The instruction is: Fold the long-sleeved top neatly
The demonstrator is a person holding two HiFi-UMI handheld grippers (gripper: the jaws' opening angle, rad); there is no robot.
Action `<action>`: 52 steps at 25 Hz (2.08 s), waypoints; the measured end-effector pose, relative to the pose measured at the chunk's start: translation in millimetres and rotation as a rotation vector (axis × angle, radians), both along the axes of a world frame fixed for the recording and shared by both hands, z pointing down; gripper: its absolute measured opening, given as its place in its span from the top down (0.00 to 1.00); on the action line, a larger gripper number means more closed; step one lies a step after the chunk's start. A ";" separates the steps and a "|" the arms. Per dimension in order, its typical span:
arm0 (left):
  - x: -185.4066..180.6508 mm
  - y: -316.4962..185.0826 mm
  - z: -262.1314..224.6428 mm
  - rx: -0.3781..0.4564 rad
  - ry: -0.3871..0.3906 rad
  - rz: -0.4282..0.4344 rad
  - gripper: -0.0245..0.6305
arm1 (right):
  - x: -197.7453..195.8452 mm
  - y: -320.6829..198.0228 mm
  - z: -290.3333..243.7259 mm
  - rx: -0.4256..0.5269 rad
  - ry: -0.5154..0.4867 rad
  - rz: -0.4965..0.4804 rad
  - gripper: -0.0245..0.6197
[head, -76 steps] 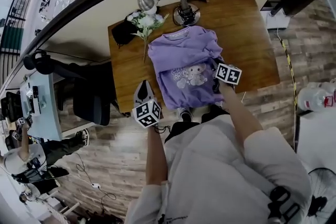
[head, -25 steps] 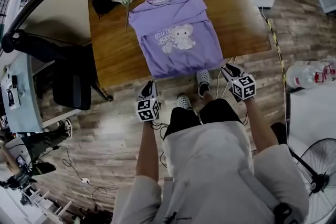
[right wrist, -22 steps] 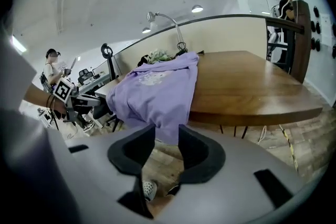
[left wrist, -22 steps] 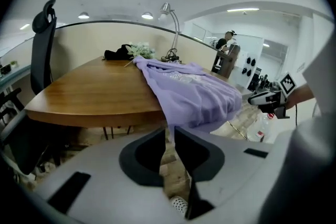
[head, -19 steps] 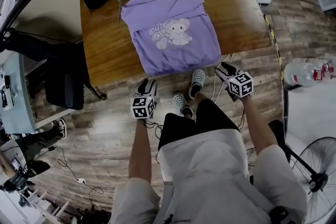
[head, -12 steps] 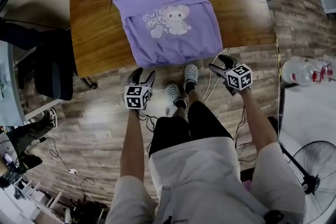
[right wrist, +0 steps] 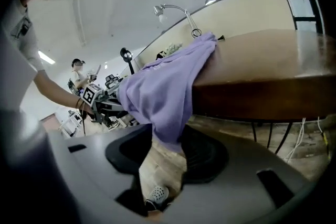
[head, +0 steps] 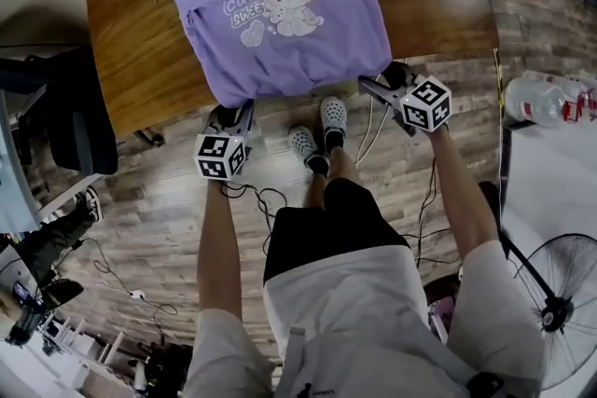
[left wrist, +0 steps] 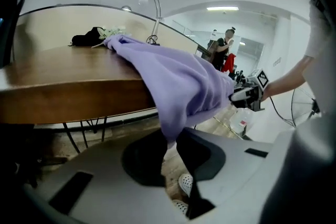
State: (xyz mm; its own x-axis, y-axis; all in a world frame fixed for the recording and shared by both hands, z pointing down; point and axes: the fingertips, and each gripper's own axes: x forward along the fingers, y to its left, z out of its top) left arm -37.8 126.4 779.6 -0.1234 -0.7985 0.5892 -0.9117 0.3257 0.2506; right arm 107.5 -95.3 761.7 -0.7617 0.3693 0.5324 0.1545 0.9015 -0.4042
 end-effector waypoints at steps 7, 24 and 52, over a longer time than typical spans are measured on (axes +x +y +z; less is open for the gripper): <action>39.2 27.9 -21.0 -0.031 0.004 0.076 0.88 | 32.6 3.8 -20.4 -0.102 -0.011 0.023 0.88; 89.9 61.6 -162.2 0.094 -0.084 0.065 0.88 | 82.3 28.0 -159.8 -0.316 -0.111 0.084 0.87; -50.4 -0.2 -199.2 0.119 -0.084 0.020 0.88 | -44.7 -47.8 -190.2 -0.412 -0.125 0.142 0.88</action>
